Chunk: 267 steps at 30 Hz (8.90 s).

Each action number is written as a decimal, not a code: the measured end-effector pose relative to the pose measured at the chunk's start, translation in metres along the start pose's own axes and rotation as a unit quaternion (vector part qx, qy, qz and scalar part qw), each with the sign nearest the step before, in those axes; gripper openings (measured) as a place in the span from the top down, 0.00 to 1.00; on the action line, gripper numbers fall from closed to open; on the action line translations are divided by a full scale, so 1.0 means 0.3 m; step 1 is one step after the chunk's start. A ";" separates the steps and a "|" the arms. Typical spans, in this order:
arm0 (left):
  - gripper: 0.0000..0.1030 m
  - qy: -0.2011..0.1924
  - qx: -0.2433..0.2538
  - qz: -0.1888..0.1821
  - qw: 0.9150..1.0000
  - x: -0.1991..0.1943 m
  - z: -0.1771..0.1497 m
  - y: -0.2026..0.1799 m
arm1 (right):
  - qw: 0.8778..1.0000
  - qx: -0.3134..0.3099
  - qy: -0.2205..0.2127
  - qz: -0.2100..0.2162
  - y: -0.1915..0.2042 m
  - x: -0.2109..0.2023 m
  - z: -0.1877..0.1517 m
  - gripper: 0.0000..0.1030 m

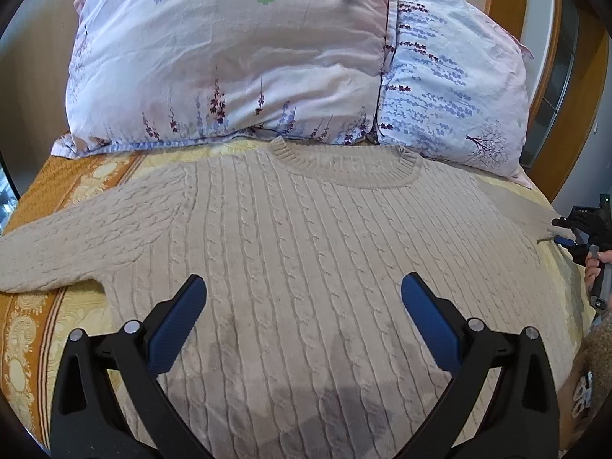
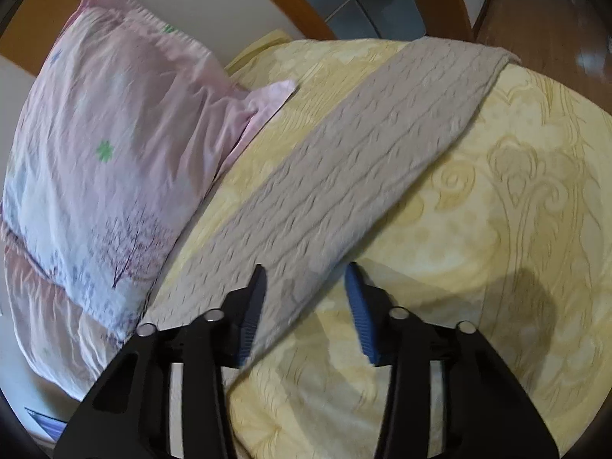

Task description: Fold small clothes

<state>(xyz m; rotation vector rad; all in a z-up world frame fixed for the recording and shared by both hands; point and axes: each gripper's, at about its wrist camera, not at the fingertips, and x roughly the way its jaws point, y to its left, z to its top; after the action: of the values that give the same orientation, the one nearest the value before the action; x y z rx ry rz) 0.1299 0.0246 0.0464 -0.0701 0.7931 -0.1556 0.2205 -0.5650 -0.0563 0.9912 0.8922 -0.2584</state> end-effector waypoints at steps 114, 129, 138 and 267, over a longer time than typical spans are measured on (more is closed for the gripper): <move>0.83 0.160 -0.306 -0.236 0.908 0.385 0.071 0.093 | 0.986 -0.022 0.074 0.144 0.284 0.035 -0.447 0.65; 0.94 0.074 -0.248 -0.187 0.948 0.262 0.140 0.217 | 0.987 -0.049 0.053 0.140 0.289 0.019 -0.470 0.92; 0.86 0.104 -0.220 -0.133 0.961 0.314 0.072 0.225 | 0.989 -0.143 0.013 0.032 0.362 -0.014 -0.554 0.84; 0.36 0.013 -0.233 -0.158 0.959 -0.141 -0.229 0.546 | 0.957 -0.214 0.148 0.127 0.494 0.080 -0.552 0.92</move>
<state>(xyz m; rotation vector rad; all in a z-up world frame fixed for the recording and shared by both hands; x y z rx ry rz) 0.0699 0.1929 0.0082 -0.6453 0.8292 -0.2702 0.2310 -0.3444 -0.0228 0.7357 1.0259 0.3023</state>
